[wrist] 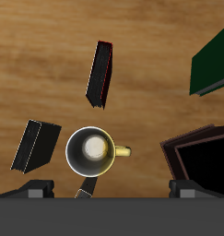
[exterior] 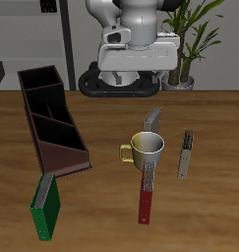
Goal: Place the red book into the right desk caddy's front compartment
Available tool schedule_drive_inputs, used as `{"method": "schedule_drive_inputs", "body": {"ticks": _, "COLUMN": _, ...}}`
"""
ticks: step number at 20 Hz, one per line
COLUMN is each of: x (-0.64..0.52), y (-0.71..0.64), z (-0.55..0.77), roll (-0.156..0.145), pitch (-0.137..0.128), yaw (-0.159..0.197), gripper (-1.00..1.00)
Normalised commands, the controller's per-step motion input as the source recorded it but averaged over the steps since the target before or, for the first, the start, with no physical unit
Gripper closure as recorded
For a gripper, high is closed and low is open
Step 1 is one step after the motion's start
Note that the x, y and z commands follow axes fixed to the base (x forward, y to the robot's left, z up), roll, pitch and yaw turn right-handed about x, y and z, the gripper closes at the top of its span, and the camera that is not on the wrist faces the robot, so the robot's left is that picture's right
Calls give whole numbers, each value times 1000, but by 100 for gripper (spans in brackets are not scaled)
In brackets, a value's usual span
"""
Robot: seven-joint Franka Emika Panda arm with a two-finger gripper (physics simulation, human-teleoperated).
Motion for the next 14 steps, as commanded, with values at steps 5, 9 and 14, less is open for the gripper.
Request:
{"method": "schedule_drive_inputs", "body": {"ticks": 5, "x": 282, "y": 142, "z": 27, "roll": -8, "pitch": -22, "yaw": -5, "gripper": -100}}
{"method": "schedule_drive_inputs", "body": {"ticks": 9, "x": 192, "y": 115, "z": -17, "roll": -6, "pitch": 0, "yaw": -11, "gripper": -100}}
{"method": "schedule_drive_inputs", "body": {"ticks": 14, "x": 254, "y": 145, "z": 16, "roll": 16, "pitch": -10, "yaw": -18, "gripper": -100}}
